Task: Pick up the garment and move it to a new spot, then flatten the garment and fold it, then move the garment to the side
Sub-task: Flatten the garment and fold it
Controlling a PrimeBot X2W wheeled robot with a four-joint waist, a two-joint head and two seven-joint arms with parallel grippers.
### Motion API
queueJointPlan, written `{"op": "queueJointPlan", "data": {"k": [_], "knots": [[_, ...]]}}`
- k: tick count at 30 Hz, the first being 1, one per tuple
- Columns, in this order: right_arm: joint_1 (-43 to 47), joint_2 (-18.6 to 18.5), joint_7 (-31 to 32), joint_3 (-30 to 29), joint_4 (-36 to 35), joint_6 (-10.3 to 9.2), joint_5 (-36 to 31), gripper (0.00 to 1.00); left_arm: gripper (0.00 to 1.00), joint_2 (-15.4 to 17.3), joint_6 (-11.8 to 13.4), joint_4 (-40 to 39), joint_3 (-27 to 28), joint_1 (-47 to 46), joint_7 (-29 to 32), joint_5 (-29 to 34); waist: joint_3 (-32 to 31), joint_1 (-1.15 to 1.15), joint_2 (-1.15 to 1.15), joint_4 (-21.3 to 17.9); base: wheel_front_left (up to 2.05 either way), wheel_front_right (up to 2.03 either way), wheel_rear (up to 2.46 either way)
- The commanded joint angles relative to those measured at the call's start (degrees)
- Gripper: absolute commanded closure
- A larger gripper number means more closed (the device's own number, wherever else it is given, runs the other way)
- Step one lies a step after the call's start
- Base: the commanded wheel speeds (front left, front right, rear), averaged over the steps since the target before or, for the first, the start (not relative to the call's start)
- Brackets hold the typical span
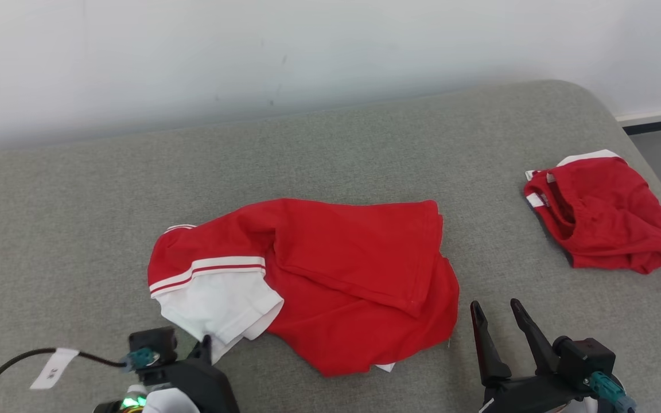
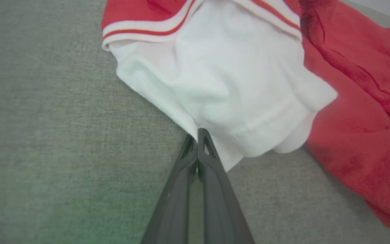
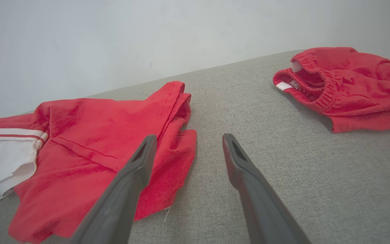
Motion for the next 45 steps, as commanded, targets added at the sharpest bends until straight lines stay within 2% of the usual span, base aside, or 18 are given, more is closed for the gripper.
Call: {"op": "queueJointPlan", "data": {"k": [1,9,11,12,13,18,21,23,28,34,43,44,45], "knots": [[0.4,0.0,0.1,-0.2,-0.2,-0.14,-0.3,0.00,1.00,0.9,0.7,-0.3,0.9,1.7,-0.6,-0.5,-0.4,0.00,0.00,0.7,0.00,0.00,0.00],[1.1,0.0,0.8,-1.2,-0.8,-0.14,-1.1,0.00,1.00,3.2,4.0,-6.4,5.0,8.0,-0.8,-3.2,-1.5,0.00,0.00,3.2,0.00,0.00,0.00],[1.3,0.0,1.1,-1.5,-1.0,-0.14,-1.3,0.00,1.00,3.9,4.0,-8.2,5.3,9.2,0.0,-3.5,-1.6,0.00,0.00,3.8,0.00,0.00,0.00],[1.4,0.0,1.1,-1.5,-1.1,-0.14,-1.4,0.00,0.70,4.2,3.7,-9.0,5.6,9.6,0.1,-3.8,-1.7,0.00,0.00,4.0,0.00,0.00,0.00],[1.5,0.0,1.3,-1.6,-1.3,-0.14,-1.5,0.00,0.00,4.4,3.3,-9.7,5.5,9.9,0.1,-4.1,-1.8,0.00,0.00,4.3,0.00,0.00,0.00],[1.2,0.0,3.0,-2.1,-2.4,-0.14,-2.3,0.00,0.00,4.0,1.1,-12.7,5.5,11.5,0.2,-6.4,-2.0,0.00,0.00,4.8,0.00,0.00,0.00],[1.3,0.0,4.5,-2.6,-3.0,-0.14,-2.6,0.00,0.00,4.0,0.6,-13.5,5.9,12.0,0.5,-7.0,-2.1,0.00,0.00,4.8,0.00,0.00,0.00],[1.5,0.0,6.4,-3.4,-3.9,-0.14,-2.6,0.00,0.00,4.3,1.3,-14.2,6.4,12.6,0.6,-7.4,-2.1,0.00,0.00,4.8,0.00,0.00,0.00],[1.7,0.0,13.8,-3.9,-6.8,-0.14,-2.7,0.00,0.00,5.5,2.9,-15.4,7.3,13.6,0.8,-6.8,-2.1,0.00,0.00,4.7,0.00,0.00,0.00],[0.0,0.0,25.6,-1.1,-11.1,-0.14,-4.0,0.00,0.00,7.3,4.3,-14.7,6.0,12.2,3.6,-5.2,-1.9,0.00,0.00,4.5,0.00,0.00,0.00],[-2.9,0.0,36.8,1.4,-12.9,-0.14,-4.6,0.00,0.00,7.4,3.3,-12.9,2.9,10.1,6.3,-4.1,-1.2,0.00,0.00,4.3,0.00,0.00,0.00],[-3.1,0.0,37.6,1.3,-12.8,-0.14,-4.9,0.00,0.35,7.6,3.0,-12.7,2.6,9.7,6.4,-4.0,-1.1,0.00,0.00,4.3,0.00,0.00,0.00],[-3.4,0.0,38.2,1.3,-12.6,-0.14,-5.1,0.00,0.53,7.6,3.0,-12.6,2.4,9.4,6.5,-3.9,-0.9,0.00,0.00,4.3,0.00,0.00,0.00]]}}
